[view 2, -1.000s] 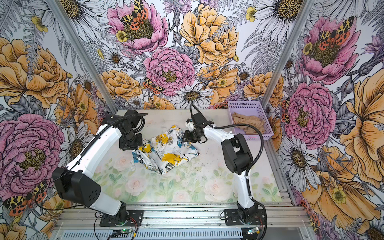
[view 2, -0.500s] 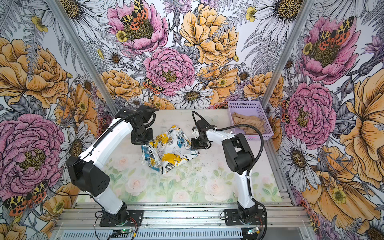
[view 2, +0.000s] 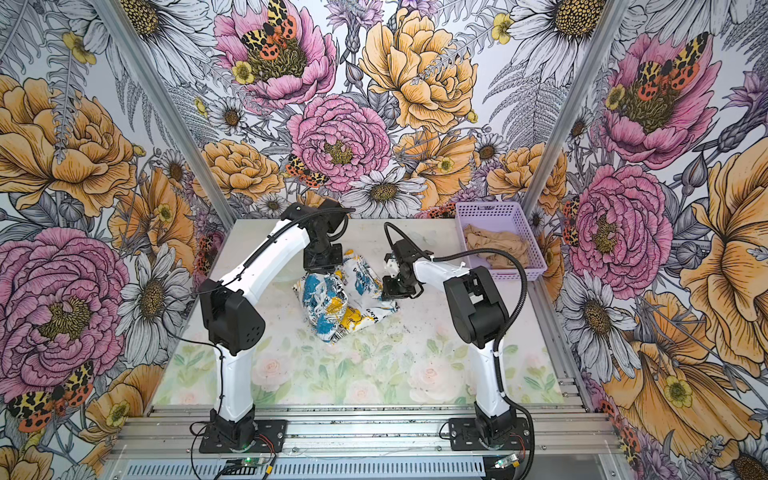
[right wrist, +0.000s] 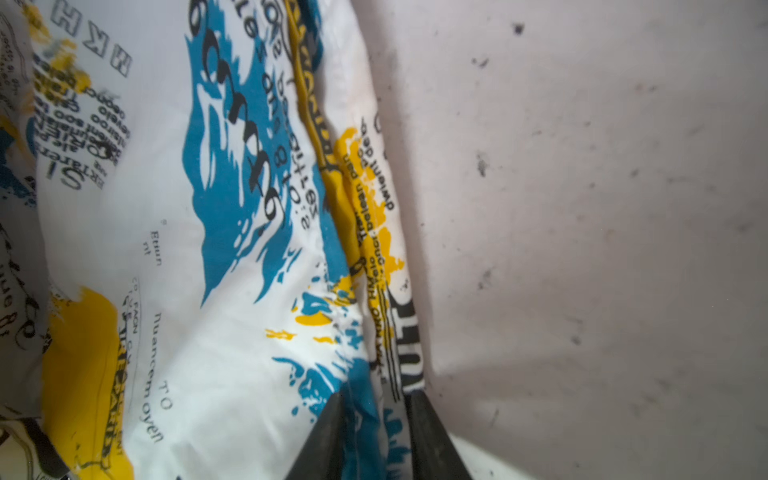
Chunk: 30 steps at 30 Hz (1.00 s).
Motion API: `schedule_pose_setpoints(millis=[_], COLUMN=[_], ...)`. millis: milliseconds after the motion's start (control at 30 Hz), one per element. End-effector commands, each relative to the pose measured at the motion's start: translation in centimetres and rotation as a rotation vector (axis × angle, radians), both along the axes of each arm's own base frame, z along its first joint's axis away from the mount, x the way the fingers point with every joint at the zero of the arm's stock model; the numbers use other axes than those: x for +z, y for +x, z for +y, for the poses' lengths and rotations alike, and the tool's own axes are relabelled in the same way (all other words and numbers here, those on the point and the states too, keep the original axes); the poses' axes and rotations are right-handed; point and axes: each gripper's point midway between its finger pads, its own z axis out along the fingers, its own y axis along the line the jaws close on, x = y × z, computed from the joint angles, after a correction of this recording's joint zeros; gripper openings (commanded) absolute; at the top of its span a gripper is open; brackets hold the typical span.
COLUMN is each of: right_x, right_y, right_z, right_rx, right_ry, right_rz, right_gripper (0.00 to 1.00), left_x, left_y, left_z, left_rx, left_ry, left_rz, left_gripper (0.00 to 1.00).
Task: Fold and stack the mixed laundry pile
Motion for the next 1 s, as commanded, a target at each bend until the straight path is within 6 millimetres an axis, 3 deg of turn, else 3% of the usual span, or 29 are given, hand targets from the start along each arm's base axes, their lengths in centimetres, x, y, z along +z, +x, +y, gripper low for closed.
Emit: schedule_pose_setpoints(millis=[0, 233, 267, 400, 567, 700, 800, 867, 967], right_x=[-3.2, -3.3, -3.3, -3.2, -0.9, 1.4, 2.8, 4.0, 6.3], right_y=[-0.8, -0.8, -0.9, -0.7, 0.8, 2.1, 2.1, 2.0, 1.6], right_z=[-0.5, -0.5, -0.5, -0.7, -3.2, -6.1, -7.2, -6.7, -3.8], right_rx=[0.006, 0.002, 0.001, -0.011, -0.088, -0.179, -0.207, -0.2, -0.131], right_ry=[-0.043, -0.044, -0.044, -0.055, -0.106, -0.182, -0.234, -0.212, -0.129], right_rz=[0.044, 0.049, 0.049, 0.041, -0.036, -0.112, -0.139, -0.158, -0.19], right_gripper=[0.29, 0.29, 0.29, 0.29, 0.34, 0.38, 0.4, 0.42, 0.45], left_x=[1.2, -0.9, -1.0, -0.1, 4.0, 7.5, 7.7, 6.7, 4.5], left_y=[1.2, 1.8, 1.9, 2.9, 4.1, 3.7, 2.6, 1.7, 0.6], left_z=[-2.0, -3.9, -4.2, -5.7, -6.8, -4.9, -2.1, -0.3, 1.4], left_rx=[-0.003, -0.034, -0.039, -0.053, -0.047, -0.028, -0.011, -0.004, 0.022], left_ry=[-0.069, -0.069, -0.07, -0.099, -0.17, -0.149, -0.075, -0.018, -0.02], left_rz=[-0.044, -0.017, -0.019, -0.066, -0.179, -0.261, -0.262, -0.243, -0.219], left_gripper=[0.0, 0.0, 0.04, 0.57, 0.86, 0.92, 0.95, 0.96, 0.96])
